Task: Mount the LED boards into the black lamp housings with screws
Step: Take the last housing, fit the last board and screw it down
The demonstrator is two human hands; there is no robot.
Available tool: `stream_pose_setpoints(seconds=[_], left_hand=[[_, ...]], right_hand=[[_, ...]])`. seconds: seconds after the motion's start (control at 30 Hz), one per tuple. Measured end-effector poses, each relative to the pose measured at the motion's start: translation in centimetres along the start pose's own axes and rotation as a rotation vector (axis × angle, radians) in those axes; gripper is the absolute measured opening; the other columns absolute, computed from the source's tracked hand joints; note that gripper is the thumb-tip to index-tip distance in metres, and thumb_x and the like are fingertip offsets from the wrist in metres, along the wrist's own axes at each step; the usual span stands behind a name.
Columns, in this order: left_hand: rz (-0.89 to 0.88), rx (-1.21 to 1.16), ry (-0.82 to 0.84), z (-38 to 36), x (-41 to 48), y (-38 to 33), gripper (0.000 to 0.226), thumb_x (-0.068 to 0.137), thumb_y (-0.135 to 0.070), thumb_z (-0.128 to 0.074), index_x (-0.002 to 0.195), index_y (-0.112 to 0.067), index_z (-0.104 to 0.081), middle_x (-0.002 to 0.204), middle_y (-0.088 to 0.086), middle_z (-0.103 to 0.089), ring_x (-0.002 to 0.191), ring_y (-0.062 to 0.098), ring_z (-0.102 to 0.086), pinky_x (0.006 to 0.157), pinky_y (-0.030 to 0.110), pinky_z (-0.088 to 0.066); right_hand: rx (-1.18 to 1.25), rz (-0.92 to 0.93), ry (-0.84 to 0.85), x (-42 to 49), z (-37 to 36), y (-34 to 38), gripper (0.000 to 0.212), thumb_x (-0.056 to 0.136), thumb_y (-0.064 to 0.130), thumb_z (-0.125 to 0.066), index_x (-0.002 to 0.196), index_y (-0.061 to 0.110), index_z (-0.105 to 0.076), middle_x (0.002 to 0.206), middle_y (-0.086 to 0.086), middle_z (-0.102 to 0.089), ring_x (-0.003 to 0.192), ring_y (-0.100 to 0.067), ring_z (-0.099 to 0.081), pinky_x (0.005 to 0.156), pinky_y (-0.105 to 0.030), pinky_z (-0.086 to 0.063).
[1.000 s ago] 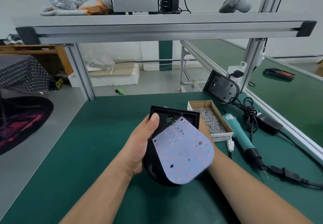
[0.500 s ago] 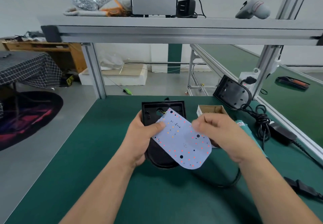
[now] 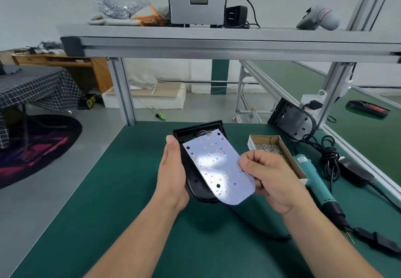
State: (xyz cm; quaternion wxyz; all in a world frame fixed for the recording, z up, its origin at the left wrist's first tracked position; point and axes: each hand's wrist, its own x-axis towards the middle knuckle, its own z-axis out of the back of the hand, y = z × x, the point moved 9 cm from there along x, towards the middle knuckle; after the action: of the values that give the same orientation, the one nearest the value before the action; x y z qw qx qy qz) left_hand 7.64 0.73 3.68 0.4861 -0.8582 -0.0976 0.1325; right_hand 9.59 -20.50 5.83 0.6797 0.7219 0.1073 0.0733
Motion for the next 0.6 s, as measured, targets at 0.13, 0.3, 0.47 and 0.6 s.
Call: stream_pose_setpoints(seconds=[0.13,0.3,0.47,0.6], left_hand=[[-0.063,0.058,-0.012,-0.5,-0.5,0.3,0.064,0.094,-0.074,-0.047,0.134,-0.027,-0.064,0.125,-0.002,-0.077,0.118,0.023,-0.073,0.106,0.056,-0.054],[-0.234,0.209,0.129,-1.4,-0.6,-0.4,0.061,0.091,-0.037,-0.077,0.146,-0.039,-0.05,0.133,-0.009,-0.072,0.121,0.019,-0.071,0.095,0.041,-0.062],[-0.308,0.209,0.168,-1.5,-0.6,-0.8,0.073,0.086,-0.018,-0.08,0.148,-0.037,-0.048,0.133,-0.008,-0.072,0.121,0.019,-0.071,0.095,0.042,-0.061],[-0.332,0.223,0.17,-1.8,-1.0,-0.8,0.065,0.088,-0.016,-0.077,0.145,-0.037,-0.053,0.13,-0.01,-0.073,0.119,0.014,-0.071,0.088,0.026,-0.061]], right_hand=[[-0.185,0.162,-0.155,-0.4,-0.7,0.2,0.02,0.102,0.009,-0.067,0.083,0.014,-0.065,0.059,0.012,-0.057,0.046,-0.002,-0.042,0.045,-0.015,-0.034],[-0.388,0.239,-0.214,-0.8,-0.9,0.1,0.022,0.101,0.017,-0.069,0.082,0.025,-0.06,0.065,0.002,-0.063,0.044,-0.022,-0.051,0.039,-0.037,-0.046],[-0.704,0.324,-0.199,-1.0,-1.0,1.5,0.026,0.099,0.032,-0.07,0.079,0.029,-0.054,0.067,0.012,-0.067,0.053,-0.011,-0.056,0.052,-0.034,-0.044],[-0.952,0.33,-0.271,-1.0,-0.2,2.2,0.037,0.087,0.051,-0.077,0.081,0.034,-0.046,0.078,0.016,-0.063,0.069,-0.005,-0.056,0.054,-0.028,-0.033]])
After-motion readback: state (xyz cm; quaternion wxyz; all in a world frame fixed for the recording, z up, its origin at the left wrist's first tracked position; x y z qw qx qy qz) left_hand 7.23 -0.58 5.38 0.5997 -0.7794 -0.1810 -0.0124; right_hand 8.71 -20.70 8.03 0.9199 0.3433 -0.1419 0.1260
